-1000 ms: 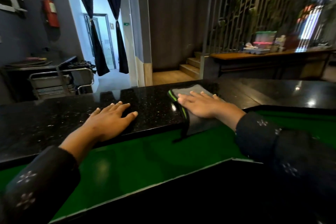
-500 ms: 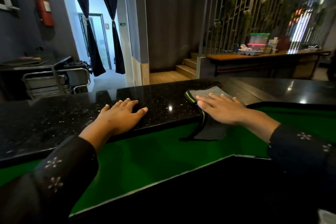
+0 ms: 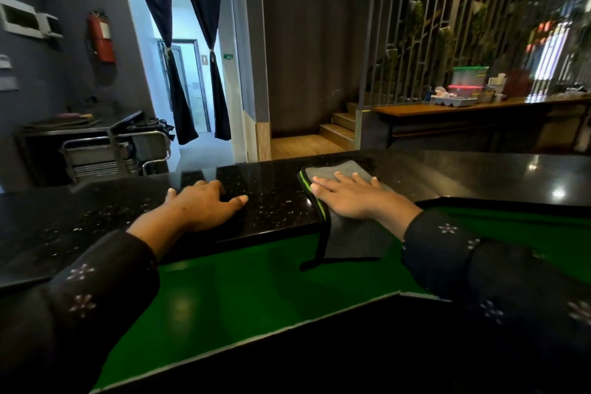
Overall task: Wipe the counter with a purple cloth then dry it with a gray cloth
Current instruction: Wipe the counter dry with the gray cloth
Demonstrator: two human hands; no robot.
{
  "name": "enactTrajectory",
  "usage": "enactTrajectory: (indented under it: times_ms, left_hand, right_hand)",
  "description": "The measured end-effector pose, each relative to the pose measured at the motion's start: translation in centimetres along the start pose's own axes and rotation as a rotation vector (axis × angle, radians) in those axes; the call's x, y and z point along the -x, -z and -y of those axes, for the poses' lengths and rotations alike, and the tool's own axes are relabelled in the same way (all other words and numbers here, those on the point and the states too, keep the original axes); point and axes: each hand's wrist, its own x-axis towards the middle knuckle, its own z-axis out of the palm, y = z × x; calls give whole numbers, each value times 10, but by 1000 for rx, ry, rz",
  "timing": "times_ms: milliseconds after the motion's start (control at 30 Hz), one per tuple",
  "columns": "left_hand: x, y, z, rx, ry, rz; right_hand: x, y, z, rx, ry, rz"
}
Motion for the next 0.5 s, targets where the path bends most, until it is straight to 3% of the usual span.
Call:
enactTrajectory:
  times_ms: [200, 367, 500]
  left_hand:
    - [-22, -18, -76, 4, -89, -51]
    - [-45, -23, -76, 11, -59, 5]
    - [-53, -37, -69, -16, -62, 43]
  right_hand:
    - [-27, 13, 1, -7, 16, 7]
    - [-29, 10, -44, 8, 148, 45]
    - [-62, 27, -91, -24, 60, 28]
